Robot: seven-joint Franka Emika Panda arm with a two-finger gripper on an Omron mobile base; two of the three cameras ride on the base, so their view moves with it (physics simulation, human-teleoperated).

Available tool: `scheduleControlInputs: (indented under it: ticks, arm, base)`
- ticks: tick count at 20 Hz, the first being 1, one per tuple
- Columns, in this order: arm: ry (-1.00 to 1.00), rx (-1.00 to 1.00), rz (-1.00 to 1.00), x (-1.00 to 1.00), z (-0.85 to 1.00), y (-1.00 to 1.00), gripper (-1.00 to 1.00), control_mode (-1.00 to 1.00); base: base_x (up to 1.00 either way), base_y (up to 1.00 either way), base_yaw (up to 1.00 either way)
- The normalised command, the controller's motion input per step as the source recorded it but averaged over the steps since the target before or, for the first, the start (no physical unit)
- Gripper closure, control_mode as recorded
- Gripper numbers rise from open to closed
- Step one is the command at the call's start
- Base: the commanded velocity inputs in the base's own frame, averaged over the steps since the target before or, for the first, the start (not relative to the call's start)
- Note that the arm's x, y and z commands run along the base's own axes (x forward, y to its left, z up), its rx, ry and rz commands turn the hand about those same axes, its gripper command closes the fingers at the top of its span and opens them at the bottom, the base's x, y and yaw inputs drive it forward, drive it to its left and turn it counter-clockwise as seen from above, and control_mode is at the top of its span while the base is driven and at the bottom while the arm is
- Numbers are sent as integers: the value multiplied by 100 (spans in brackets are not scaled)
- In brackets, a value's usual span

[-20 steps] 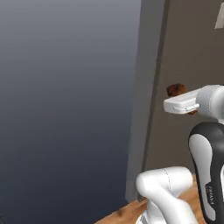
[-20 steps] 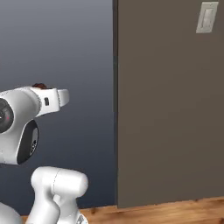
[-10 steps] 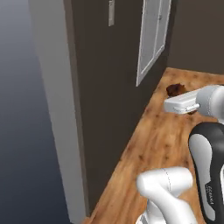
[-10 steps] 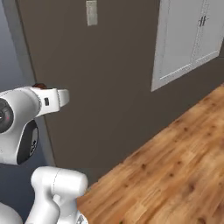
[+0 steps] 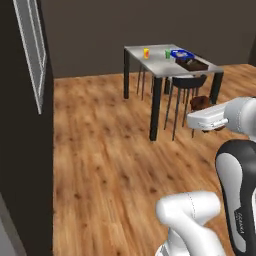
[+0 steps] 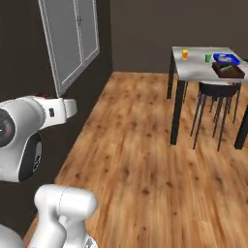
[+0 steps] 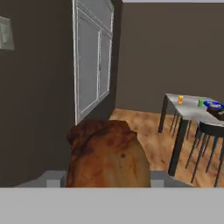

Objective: Gather the cucumber and squash from the fridge and place them on a tray on the dining counter. Then gather the steak and chicken drumstick from the fridge and place them on the other tray.

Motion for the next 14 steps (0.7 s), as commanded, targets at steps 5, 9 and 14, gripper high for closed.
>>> scheduleControlInputs:
  ticks: [5, 9, 14]
  arm:
    - [0, 0, 0, 0, 0, 0, 100, 100]
    - [0, 0, 0, 0, 0, 0, 100, 100]
    - [0, 0, 0, 0, 0, 0, 100, 100]
  base:
    - [10, -47, -75]
    - [94, -100, 7]
    - [98, -99, 36]
